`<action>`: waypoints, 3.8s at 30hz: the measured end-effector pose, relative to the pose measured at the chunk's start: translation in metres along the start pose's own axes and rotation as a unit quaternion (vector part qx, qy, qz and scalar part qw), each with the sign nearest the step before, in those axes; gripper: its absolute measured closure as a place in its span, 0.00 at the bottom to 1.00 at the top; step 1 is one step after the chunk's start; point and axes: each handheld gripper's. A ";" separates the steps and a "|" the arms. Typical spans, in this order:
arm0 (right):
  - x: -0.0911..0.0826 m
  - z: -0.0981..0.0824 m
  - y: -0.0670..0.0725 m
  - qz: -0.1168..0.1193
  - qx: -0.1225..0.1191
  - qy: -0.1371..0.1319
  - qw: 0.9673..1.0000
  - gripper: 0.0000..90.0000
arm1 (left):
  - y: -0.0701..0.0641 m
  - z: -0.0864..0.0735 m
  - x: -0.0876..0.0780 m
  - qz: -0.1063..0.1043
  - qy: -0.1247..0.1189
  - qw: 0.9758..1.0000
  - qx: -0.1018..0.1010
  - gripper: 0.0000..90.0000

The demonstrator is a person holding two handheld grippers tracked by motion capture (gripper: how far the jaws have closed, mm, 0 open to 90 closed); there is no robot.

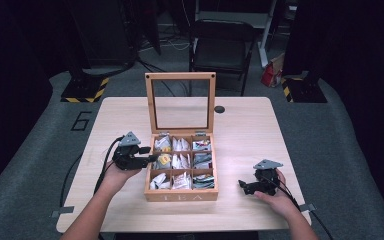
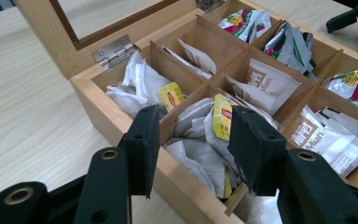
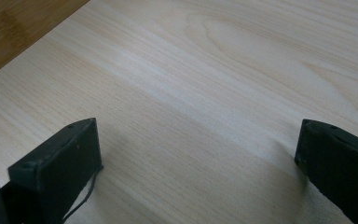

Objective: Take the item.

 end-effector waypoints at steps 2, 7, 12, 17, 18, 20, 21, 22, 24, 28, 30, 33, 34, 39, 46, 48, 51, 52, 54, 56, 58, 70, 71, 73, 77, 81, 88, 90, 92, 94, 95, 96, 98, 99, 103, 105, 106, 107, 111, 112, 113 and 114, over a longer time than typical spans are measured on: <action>0.000 0.000 0.000 0.000 0.000 0.000 1.000 0.00 | -0.001 0.001 0.003 -0.005 0.001 1.000 0.002 0.60; 0.000 0.000 0.000 0.000 0.000 0.000 1.000 0.00 | -0.003 0.003 0.011 -0.014 0.001 1.000 -0.002 0.61; 0.000 0.000 0.000 0.000 0.000 0.000 1.000 0.00 | -0.004 0.004 0.018 -0.015 0.002 1.000 -0.001 0.61; 0.000 0.000 0.000 0.000 0.000 0.000 1.000 0.00 | -0.003 0.004 0.024 -0.017 0.005 1.000 -0.010 0.63; 0.000 0.000 0.000 0.000 0.000 0.000 1.000 0.00 | -0.004 0.004 0.026 -0.020 0.005 1.000 -0.014 0.64; 0.000 0.000 0.000 0.000 0.000 0.000 1.000 0.00 | -0.004 0.004 0.028 -0.022 0.006 1.000 -0.014 0.64; 0.000 0.000 0.000 0.000 0.000 0.000 1.000 0.00 | -0.004 0.004 0.028 -0.022 0.007 1.000 -0.010 0.64; 0.000 0.000 0.000 0.001 -0.002 0.000 1.000 0.00 | -0.004 0.004 0.030 -0.023 0.008 1.000 -0.011 0.65; 0.000 0.000 0.000 0.000 0.000 0.000 1.000 0.00 | -0.005 0.004 0.032 -0.028 0.011 0.999 -0.011 0.65; 0.000 0.000 0.000 0.000 0.000 0.000 1.000 0.00 | -0.007 0.003 0.033 -0.032 0.015 0.999 -0.014 0.65; 0.000 0.000 0.000 0.000 0.000 0.000 1.000 0.00 | -0.007 0.003 0.034 -0.037 0.015 0.999 -0.013 0.67; 0.000 0.000 0.000 0.000 0.000 0.000 1.000 0.00 | -0.009 0.003 0.033 -0.038 0.017 0.999 -0.003 0.70; 0.000 0.000 0.000 0.000 0.000 0.000 1.000 0.00 | -0.010 0.003 0.033 -0.041 0.017 0.999 -0.006 0.74; 0.000 0.000 0.000 0.000 0.000 0.000 1.000 0.00 | -0.012 0.004 0.030 -0.042 0.017 0.999 0.010 0.78; 0.000 0.000 0.000 0.000 0.000 0.000 1.000 0.00 | -0.017 0.004 0.025 -0.047 0.017 0.999 0.012 0.85; 0.000 0.000 0.000 0.000 0.000 0.000 1.000 0.00 | -0.017 0.004 0.024 -0.044 0.019 0.999 0.012 0.87; 0.000 0.000 0.000 0.000 0.000 0.000 1.000 0.00 | -0.018 0.004 0.022 -0.049 0.020 0.998 0.015 0.90; 0.000 0.000 0.000 0.000 0.000 0.000 1.000 0.00 | -0.019 0.003 0.022 -0.044 0.014 0.999 0.016 0.92; 0.000 0.000 0.000 0.000 0.000 0.000 1.000 0.00 | -0.018 0.004 0.020 -0.050 0.021 0.998 0.021 0.92; 0.000 0.000 0.000 0.000 0.000 0.000 1.000 0.00 | -0.020 0.004 0.020 -0.044 0.016 0.999 0.024 0.94; 0.000 0.000 0.000 0.000 0.000 0.000 1.000 0.00 | -0.020 0.004 0.019 -0.046 0.018 0.998 0.024 0.97; 0.000 0.000 0.000 0.000 0.000 0.000 1.000 0.00 | -0.021 0.005 0.015 -0.049 0.019 0.998 0.029 0.98; 0.000 0.000 0.000 0.000 0.000 0.000 1.000 0.00 | -0.021 0.005 0.015 -0.045 0.013 0.998 0.029 0.98; 0.000 0.000 0.000 0.000 0.000 0.000 1.000 0.00 | -0.021 0.007 0.012 -0.046 0.014 0.998 0.030 0.98; 0.000 0.000 0.000 0.000 0.000 0.000 1.000 0.00 | -0.021 0.014 0.002 -0.036 0.002 0.999 0.035 0.98; 0.000 0.000 0.000 0.000 0.000 0.000 1.000 0.00 | -0.017 0.022 -0.016 -0.026 -0.011 0.999 0.037 0.98; 0.000 0.000 0.000 0.000 0.000 0.000 1.000 0.00 | -0.008 0.029 -0.042 -0.004 -0.027 0.999 0.033 0.98; 0.000 0.000 0.000 0.000 -0.001 0.001 1.000 0.00 | -0.006 0.029 -0.046 0.000 -0.026 0.999 0.031 0.98; 0.000 0.000 0.000 0.000 -0.001 0.001 1.000 0.00 | -0.005 0.029 -0.050 0.006 -0.029 0.999 0.029 0.98; 0.000 0.000 0.000 0.000 0.000 0.000 1.000 0.00 | -0.003 0.028 -0.055 0.010 -0.032 0.999 0.027 0.98; 0.000 0.000 0.000 0.001 0.000 0.001 1.000 0.00 | -0.002 0.028 -0.056 0.014 -0.035 0.999 0.025 0.98; 0.000 0.000 0.000 0.000 0.000 0.001 1.000 0.00 | -0.001 0.027 -0.060 0.016 -0.036 0.999 0.023 0.98; 0.000 0.000 0.000 0.001 0.000 0.001 1.000 0.00 | 0.001 0.026 -0.063 0.022 -0.038 0.999 0.021 0.98; 0.000 0.000 0.000 0.001 0.000 0.001 1.000 0.00 | 0.002 0.026 -0.065 0.024 -0.039 0.999 0.021 0.98; 0.000 0.000 0.000 0.000 0.000 0.001 1.000 0.00 | 0.007 0.023 -0.073 0.034 -0.043 0.998 0.015 0.98; 0.000 0.000 0.000 0.001 0.000 0.001 1.000 0.00 | 0.010 0.021 -0.078 0.039 -0.045 0.998 0.012 0.98; 0.000 0.000 0.000 0.001 -0.001 0.001 1.000 0.00 | 0.012 0.020 -0.080 0.042 -0.045 0.998 0.009 0.98; 0.000 0.000 0.000 0.001 0.000 0.002 1.000 0.00 | 0.014 0.020 -0.083 0.045 -0.044 0.998 0.011 0.98; 0.000 0.000 0.000 0.000 -0.001 0.000 1.000 0.00 | 0.021 0.015 -0.096 0.059 -0.047 0.997 0.003 0.98; 0.000 0.000 0.000 0.001 0.000 0.001 1.000 0.00 | 0.024 0.013 -0.099 0.065 -0.050 0.997 -0.001 0.98; 0.000 0.000 0.000 0.001 0.000 0.001 1.000 0.00 | 0.026 0.012 -0.101 0.069 -0.048 0.996 -0.003 0.98; 0.000 0.000 0.000 0.001 0.000 0.001 1.000 0.00 | 0.028 0.010 -0.104 0.072 -0.050 0.996 -0.008 0.98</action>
Point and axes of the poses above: each handheld gripper's, and its own axes: x roughly forward along the jaws, z roughly out of its top, y roughly to its left, and after that the axes turned 5 degrees about -z, right-handed
